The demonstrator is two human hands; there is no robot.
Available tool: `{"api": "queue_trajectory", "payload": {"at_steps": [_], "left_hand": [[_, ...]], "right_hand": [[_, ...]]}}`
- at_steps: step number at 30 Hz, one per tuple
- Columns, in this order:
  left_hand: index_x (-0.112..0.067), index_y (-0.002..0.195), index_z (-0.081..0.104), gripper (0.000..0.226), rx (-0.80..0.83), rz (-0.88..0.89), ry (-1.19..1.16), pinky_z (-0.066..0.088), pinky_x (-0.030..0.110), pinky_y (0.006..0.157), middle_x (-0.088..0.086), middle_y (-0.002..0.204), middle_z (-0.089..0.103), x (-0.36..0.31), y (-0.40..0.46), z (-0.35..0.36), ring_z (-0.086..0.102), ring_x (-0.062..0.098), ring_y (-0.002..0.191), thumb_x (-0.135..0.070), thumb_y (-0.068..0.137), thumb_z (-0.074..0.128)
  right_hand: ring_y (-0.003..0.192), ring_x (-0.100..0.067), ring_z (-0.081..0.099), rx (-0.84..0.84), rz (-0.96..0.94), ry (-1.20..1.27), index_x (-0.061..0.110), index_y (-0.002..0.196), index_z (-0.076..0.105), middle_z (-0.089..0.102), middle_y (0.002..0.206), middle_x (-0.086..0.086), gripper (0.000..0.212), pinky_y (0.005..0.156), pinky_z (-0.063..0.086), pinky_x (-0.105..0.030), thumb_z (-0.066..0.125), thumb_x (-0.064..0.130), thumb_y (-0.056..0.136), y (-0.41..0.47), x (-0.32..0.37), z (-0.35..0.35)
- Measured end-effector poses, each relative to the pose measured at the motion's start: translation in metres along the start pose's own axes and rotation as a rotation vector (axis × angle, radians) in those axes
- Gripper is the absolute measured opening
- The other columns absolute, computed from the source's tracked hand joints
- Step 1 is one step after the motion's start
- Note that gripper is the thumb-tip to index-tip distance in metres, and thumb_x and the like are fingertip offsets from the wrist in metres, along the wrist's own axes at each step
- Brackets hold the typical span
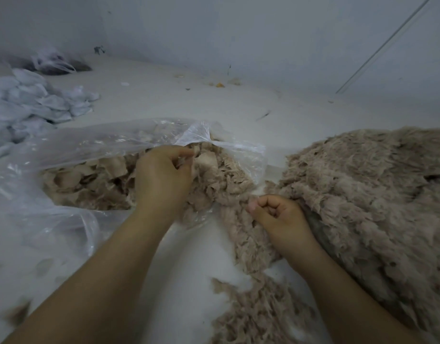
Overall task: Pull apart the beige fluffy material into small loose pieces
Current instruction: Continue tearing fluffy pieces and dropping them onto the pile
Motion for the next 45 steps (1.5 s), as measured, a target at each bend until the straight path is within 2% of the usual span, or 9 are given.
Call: {"api": "queue_trajectory", "payload": {"at_steps": [4, 7, 10, 15, 21, 27, 33, 39, 45], "left_hand": [[-0.008, 0.098, 0.073, 0.017, 0.142, 0.187, 0.549, 0.052, 0.044, 0.069, 0.016, 0.097, 0.065, 0.005, 0.010, 0.002, 0.061, 0.037, 0.085, -0.006, 0.085, 0.061], [-0.001, 0.085, 0.062, 0.011, 0.203, 0.481, 0.726, 0.035, 0.036, 0.055, 0.018, 0.094, 0.054, -0.008, -0.002, 0.016, 0.052, 0.035, 0.081, 0.002, 0.074, 0.060], [-0.016, 0.107, 0.066, 0.035, 0.393, 0.848, 0.713, 0.042, 0.046, 0.079, 0.014, 0.119, 0.054, -0.015, -0.020, 0.039, 0.047, 0.035, 0.108, -0.011, 0.073, 0.058], [-0.037, 0.141, 0.038, 0.058, 0.885, 0.669, 0.843, 0.028, 0.075, 0.099, 0.002, 0.152, 0.016, 0.018, -0.018, 0.066, 0.011, 0.028, 0.138, -0.017, 0.087, 0.049], [-0.005, 0.082, 0.064, 0.029, 0.723, 0.693, 0.652, 0.051, 0.051, 0.075, 0.016, 0.124, 0.049, 0.025, -0.007, 0.062, 0.040, 0.033, 0.118, -0.031, 0.092, 0.057], [-0.005, 0.084, 0.058, 0.017, 0.660, 0.705, 0.669, 0.049, 0.045, 0.064, 0.015, 0.105, 0.050, 0.025, -0.010, 0.065, 0.044, 0.034, 0.104, 0.000, 0.076, 0.044], [-0.029, 0.127, 0.057, 0.036, 0.756, 0.739, 0.710, 0.049, 0.042, 0.076, 0.005, 0.123, 0.042, 0.028, -0.012, 0.071, 0.039, 0.026, 0.115, -0.035, 0.091, 0.056], [-0.011, 0.081, 0.063, 0.039, 0.734, 0.644, 0.609, 0.049, 0.040, 0.074, 0.008, 0.106, 0.043, 0.021, -0.011, 0.070, 0.047, 0.025, 0.097, -0.044, 0.092, 0.045], [-0.002, 0.079, 0.061, 0.008, 0.661, 0.645, 0.594, 0.048, 0.046, 0.067, 0.015, 0.096, 0.050, 0.026, -0.008, 0.071, 0.052, 0.033, 0.088, -0.005, 0.086, 0.059]], "right_hand": [[0.052, -0.011, 0.046, -0.011, 0.021, 0.004, 0.017, 0.073, 0.069, 0.055, 0.056, 0.000, 0.019, 0.047, 0.037, -0.018, 0.066, 0.010, 0.091, 0.003, -0.004, -0.002], [0.056, -0.010, 0.051, -0.016, 0.039, 0.005, 0.018, 0.077, 0.071, 0.060, 0.056, 0.006, 0.017, 0.052, 0.042, -0.020, 0.066, 0.010, 0.091, 0.004, -0.005, -0.003], [0.058, -0.003, 0.058, -0.024, 0.076, 0.025, 0.015, 0.092, 0.073, 0.066, 0.063, 0.010, 0.012, 0.055, 0.047, -0.014, 0.065, 0.007, 0.091, 0.007, -0.008, -0.003], [0.081, 0.009, 0.067, 0.011, 0.182, -0.010, 0.012, 0.124, 0.065, 0.069, 0.091, 0.018, 0.033, 0.065, 0.048, -0.006, 0.067, 0.015, 0.092, 0.013, -0.011, -0.005], [0.078, 0.013, 0.065, 0.012, 0.201, -0.082, 0.008, 0.126, 0.064, 0.067, 0.091, 0.016, 0.037, 0.063, 0.046, -0.003, 0.068, 0.018, 0.091, 0.015, -0.016, -0.004], [0.081, 0.007, 0.068, -0.005, 0.200, -0.092, 0.010, 0.120, 0.068, 0.072, 0.091, 0.013, 0.030, 0.066, 0.048, -0.006, 0.068, 0.016, 0.091, 0.014, -0.017, -0.004], [0.081, 0.002, 0.070, -0.023, 0.182, -0.078, 0.011, 0.116, 0.070, 0.074, 0.091, 0.008, 0.025, 0.067, 0.049, -0.008, 0.068, 0.015, 0.091, 0.014, -0.017, -0.004], [0.079, 0.003, 0.070, -0.012, 0.174, -0.092, 0.012, 0.115, 0.070, 0.073, 0.087, 0.011, 0.025, 0.066, 0.050, -0.009, 0.067, 0.015, 0.091, 0.014, -0.018, -0.005], [0.055, 0.002, 0.062, 0.005, 0.168, -0.114, 0.013, 0.114, 0.070, 0.070, 0.065, 0.013, 0.023, 0.056, 0.046, -0.012, 0.066, 0.013, 0.092, 0.012, -0.016, -0.004]]}}
Point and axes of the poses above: each hand's wrist, its own y-axis towards the middle knuckle, its own z-axis out of the palm, x = y × z, the point moved 4 cm from there along y, towards the middle knuckle
